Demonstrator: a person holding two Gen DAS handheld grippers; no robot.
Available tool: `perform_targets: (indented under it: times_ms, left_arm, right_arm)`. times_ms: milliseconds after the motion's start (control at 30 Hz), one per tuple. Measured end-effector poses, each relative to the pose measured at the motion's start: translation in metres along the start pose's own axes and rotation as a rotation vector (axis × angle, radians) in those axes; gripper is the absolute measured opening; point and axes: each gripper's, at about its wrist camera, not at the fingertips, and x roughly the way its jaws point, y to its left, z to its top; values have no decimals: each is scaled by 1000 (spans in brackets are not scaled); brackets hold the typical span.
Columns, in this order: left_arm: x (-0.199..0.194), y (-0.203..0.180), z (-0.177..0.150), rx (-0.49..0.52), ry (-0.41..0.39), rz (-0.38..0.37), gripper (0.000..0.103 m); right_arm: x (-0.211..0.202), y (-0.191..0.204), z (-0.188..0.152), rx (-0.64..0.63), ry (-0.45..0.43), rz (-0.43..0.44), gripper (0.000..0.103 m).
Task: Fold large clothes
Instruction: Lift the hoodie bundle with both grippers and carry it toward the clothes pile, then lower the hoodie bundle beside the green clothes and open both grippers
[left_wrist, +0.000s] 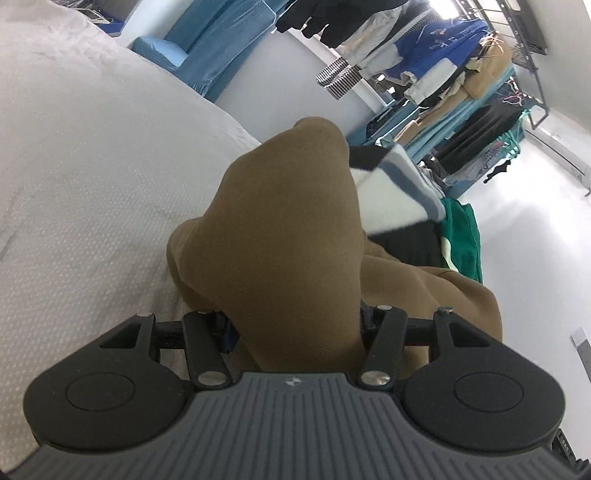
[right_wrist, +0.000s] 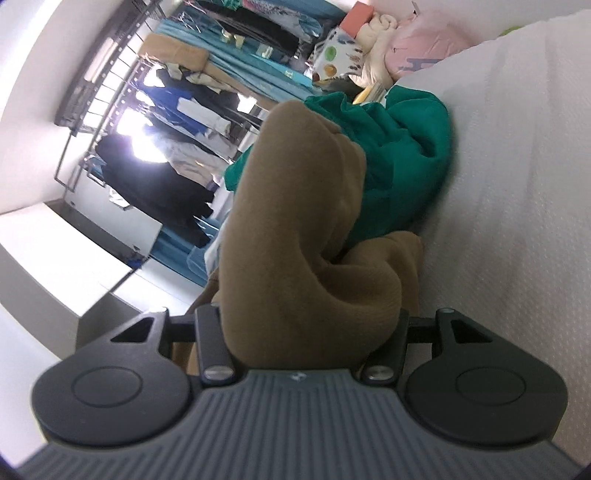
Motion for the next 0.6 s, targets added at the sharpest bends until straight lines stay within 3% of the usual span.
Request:
perform_targets:
  times_ms: [200,367,600]
  left_arm:
    - [-12,29,-27,-18,16,-25,61]
    - [-16,57,-52,-23,25,-56,61]
    - [-21,74,-67,-43,31,-72,64]
  right_arm:
    - [-15,-19,-18,-5,10,-4,55]
    - [-24,-49,-39,57,37,-68,58]
    - [-27,-83,-55,164,42,-55,63]
